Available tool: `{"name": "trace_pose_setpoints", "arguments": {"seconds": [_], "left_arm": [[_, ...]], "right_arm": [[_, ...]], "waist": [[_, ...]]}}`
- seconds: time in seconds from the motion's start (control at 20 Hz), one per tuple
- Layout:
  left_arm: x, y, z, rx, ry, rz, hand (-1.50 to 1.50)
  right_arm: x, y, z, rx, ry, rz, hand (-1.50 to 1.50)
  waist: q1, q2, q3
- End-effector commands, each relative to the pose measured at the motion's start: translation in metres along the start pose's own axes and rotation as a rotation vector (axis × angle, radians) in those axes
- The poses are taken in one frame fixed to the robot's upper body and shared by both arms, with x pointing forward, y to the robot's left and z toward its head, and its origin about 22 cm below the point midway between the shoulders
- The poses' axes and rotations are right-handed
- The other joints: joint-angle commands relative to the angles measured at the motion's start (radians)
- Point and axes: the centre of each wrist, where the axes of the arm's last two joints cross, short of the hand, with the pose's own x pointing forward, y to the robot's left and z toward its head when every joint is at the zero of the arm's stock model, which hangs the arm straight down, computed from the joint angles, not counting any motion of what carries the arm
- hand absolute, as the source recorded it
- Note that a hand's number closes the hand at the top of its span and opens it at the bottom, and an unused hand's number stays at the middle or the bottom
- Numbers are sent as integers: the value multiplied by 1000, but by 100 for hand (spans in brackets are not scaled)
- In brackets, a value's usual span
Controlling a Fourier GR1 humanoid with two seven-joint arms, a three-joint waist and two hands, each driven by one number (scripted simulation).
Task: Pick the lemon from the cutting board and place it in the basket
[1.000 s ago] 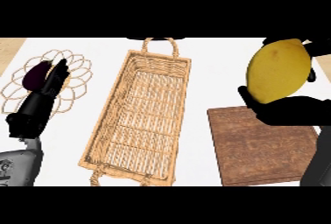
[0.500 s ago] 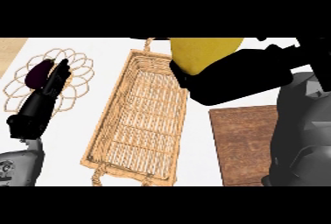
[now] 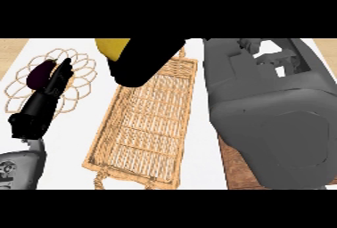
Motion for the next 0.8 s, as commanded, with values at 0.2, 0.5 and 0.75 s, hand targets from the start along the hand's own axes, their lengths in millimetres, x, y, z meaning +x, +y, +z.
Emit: {"name": "trace_pose_setpoints", "arguments": {"seconds": [0.2, 0.5, 0.75], "left_arm": [[-4, 0, 10, 5, 0, -9, 0], [-7, 13, 5, 10, 18, 3, 0], [-6, 6, 2, 25, 0, -16, 0]], "right_arm": [[14, 39, -19, 110, 188, 165, 150], [1, 52, -26, 125, 243, 369, 150], [-5, 40, -39, 226, 228, 391, -150]], "waist": [[-1, -3, 0], [-20, -3, 1], [-17, -1, 1]]}}
